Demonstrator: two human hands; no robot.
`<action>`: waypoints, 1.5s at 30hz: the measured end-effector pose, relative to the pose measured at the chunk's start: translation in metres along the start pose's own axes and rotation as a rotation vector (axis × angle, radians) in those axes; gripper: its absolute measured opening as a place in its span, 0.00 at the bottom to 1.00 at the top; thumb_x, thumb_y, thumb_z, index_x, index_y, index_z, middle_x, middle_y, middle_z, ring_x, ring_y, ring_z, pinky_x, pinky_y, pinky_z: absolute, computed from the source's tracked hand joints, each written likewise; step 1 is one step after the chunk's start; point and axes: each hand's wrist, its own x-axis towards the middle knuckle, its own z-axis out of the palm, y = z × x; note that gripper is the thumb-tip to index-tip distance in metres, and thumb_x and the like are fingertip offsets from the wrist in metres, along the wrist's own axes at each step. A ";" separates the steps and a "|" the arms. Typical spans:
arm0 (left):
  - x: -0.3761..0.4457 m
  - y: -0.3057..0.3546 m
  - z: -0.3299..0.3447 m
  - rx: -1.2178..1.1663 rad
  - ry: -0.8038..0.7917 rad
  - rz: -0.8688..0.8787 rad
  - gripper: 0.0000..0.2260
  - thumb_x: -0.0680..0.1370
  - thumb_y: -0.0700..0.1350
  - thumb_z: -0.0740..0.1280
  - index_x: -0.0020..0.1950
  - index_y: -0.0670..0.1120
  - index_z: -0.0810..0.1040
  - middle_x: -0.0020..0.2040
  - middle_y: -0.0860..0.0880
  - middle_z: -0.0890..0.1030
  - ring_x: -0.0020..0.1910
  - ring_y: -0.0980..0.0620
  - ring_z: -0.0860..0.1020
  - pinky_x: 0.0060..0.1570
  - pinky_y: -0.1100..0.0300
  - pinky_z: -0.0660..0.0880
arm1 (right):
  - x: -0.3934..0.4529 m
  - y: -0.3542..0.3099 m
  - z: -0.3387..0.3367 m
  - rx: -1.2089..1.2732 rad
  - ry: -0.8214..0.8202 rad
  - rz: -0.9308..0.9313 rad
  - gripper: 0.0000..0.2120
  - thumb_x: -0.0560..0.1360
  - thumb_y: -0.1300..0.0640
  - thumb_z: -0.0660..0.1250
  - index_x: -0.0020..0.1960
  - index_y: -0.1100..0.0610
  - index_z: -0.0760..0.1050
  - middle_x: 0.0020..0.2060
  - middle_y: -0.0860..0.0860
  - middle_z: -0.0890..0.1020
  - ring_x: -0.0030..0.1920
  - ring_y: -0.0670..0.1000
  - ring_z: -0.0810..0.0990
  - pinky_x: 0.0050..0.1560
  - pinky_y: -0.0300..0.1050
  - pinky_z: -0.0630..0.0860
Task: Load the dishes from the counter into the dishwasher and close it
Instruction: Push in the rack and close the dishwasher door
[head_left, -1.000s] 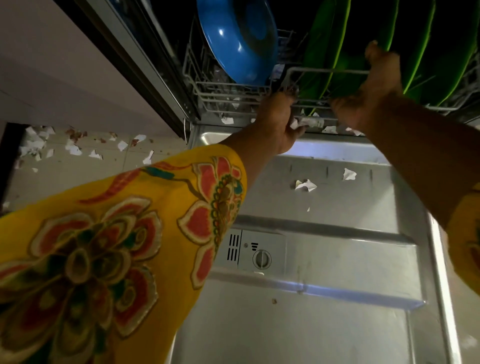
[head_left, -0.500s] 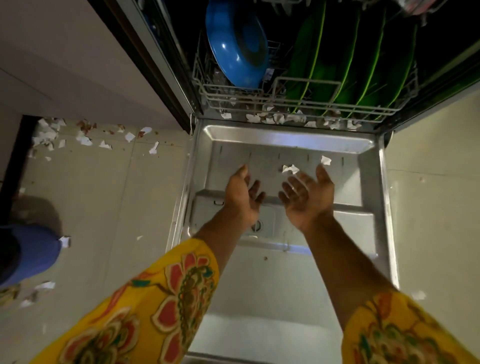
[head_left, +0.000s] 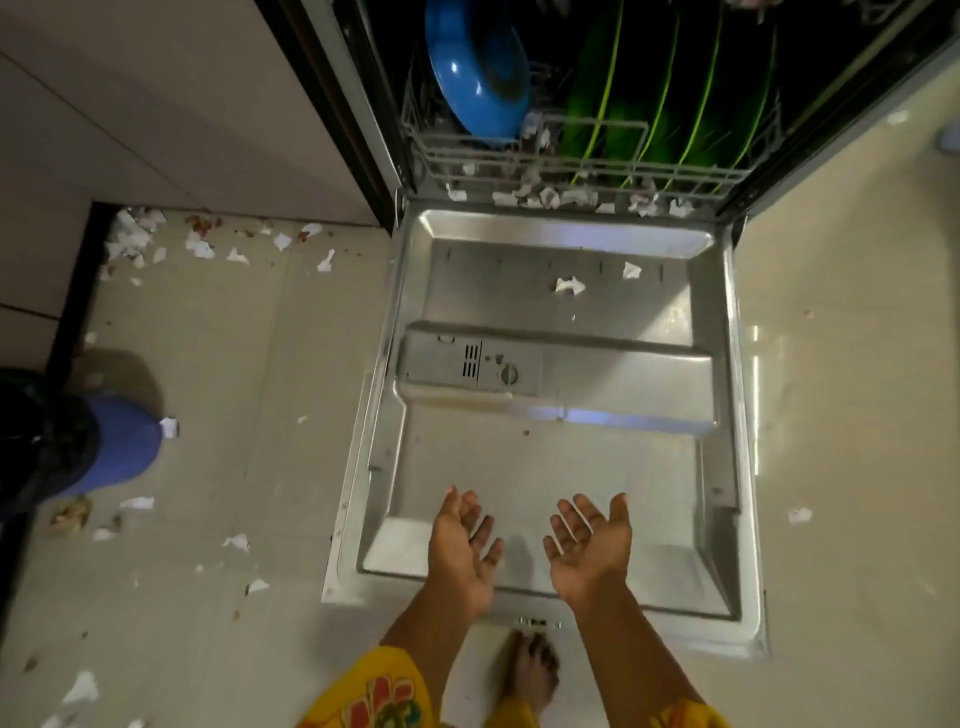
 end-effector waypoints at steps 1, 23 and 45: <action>-0.001 -0.014 -0.012 -0.014 0.026 -0.009 0.22 0.81 0.54 0.56 0.69 0.42 0.70 0.68 0.44 0.71 0.66 0.46 0.69 0.60 0.52 0.67 | -0.001 0.010 -0.013 -0.006 0.020 0.019 0.29 0.79 0.39 0.49 0.68 0.58 0.68 0.66 0.54 0.72 0.70 0.54 0.66 0.70 0.50 0.58; 0.075 -0.132 -0.112 -0.403 0.195 -0.060 0.27 0.83 0.57 0.46 0.75 0.41 0.60 0.74 0.42 0.63 0.72 0.45 0.64 0.69 0.52 0.60 | 0.064 0.094 -0.158 0.338 0.156 0.096 0.39 0.77 0.32 0.47 0.75 0.61 0.55 0.75 0.55 0.60 0.73 0.55 0.61 0.75 0.51 0.54; 0.025 -0.107 -0.107 -0.516 0.087 -0.076 0.39 0.77 0.69 0.46 0.75 0.39 0.60 0.72 0.37 0.67 0.70 0.37 0.66 0.71 0.43 0.57 | 0.008 0.077 -0.144 0.411 0.116 0.065 0.38 0.76 0.33 0.49 0.74 0.60 0.59 0.68 0.60 0.68 0.70 0.56 0.67 0.73 0.51 0.60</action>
